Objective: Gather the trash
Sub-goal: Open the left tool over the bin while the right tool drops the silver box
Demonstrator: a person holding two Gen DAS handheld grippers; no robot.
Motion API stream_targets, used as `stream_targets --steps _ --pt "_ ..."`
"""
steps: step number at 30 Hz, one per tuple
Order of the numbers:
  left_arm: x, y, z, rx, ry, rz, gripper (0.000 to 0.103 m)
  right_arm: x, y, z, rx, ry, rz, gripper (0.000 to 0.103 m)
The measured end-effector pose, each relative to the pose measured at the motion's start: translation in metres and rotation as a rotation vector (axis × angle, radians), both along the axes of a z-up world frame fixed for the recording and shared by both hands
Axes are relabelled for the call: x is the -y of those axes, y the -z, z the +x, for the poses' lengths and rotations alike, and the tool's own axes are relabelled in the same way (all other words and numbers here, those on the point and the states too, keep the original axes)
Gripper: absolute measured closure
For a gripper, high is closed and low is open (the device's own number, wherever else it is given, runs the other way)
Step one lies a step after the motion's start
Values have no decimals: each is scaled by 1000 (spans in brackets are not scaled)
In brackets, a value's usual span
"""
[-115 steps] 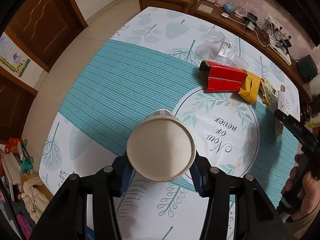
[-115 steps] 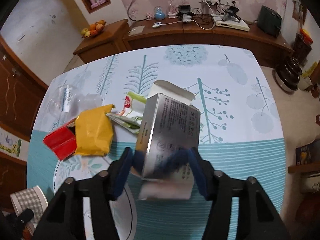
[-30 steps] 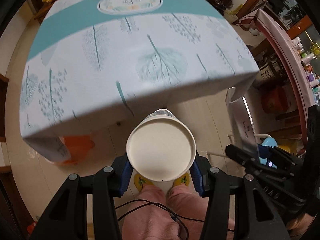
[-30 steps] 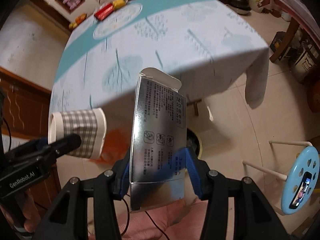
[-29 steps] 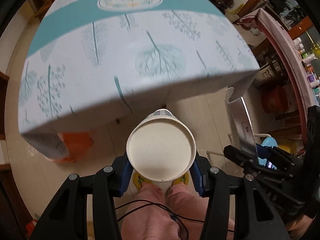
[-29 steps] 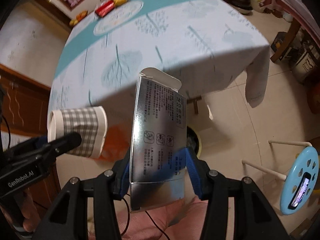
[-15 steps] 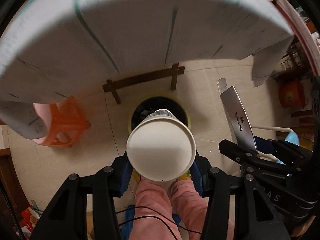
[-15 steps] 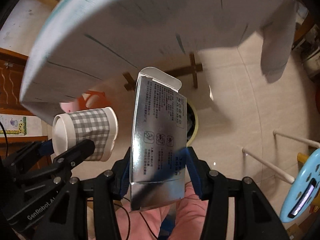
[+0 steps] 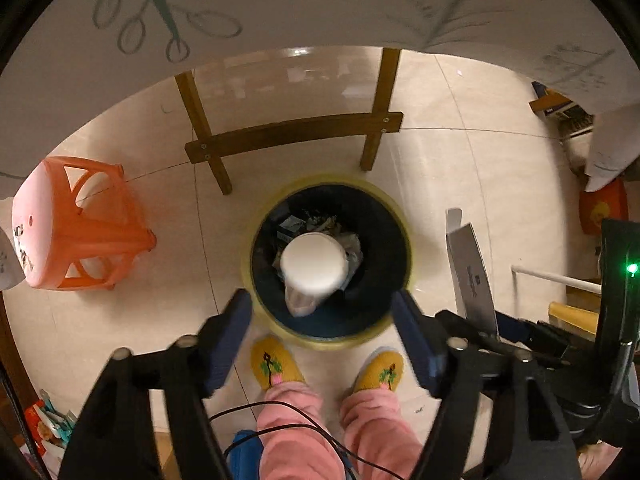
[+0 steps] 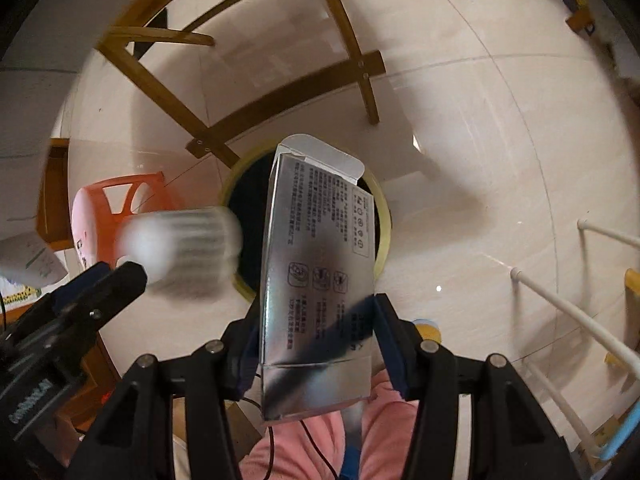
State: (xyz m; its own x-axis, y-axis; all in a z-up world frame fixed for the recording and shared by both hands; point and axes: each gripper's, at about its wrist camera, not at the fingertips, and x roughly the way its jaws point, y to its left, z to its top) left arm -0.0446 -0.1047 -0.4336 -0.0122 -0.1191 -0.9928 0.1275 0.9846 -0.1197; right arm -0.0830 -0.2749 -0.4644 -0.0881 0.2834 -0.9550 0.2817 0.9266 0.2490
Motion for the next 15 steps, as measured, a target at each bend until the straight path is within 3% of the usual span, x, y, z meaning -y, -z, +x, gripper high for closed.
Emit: stream_targets --steps 4,15 --pt "-7 8 3 19 8 29 21 -1 20 1 -13 20 13 50" --pt "-32 7 0 44 -25 53 21 -20 39 7 -52 8 24 47"
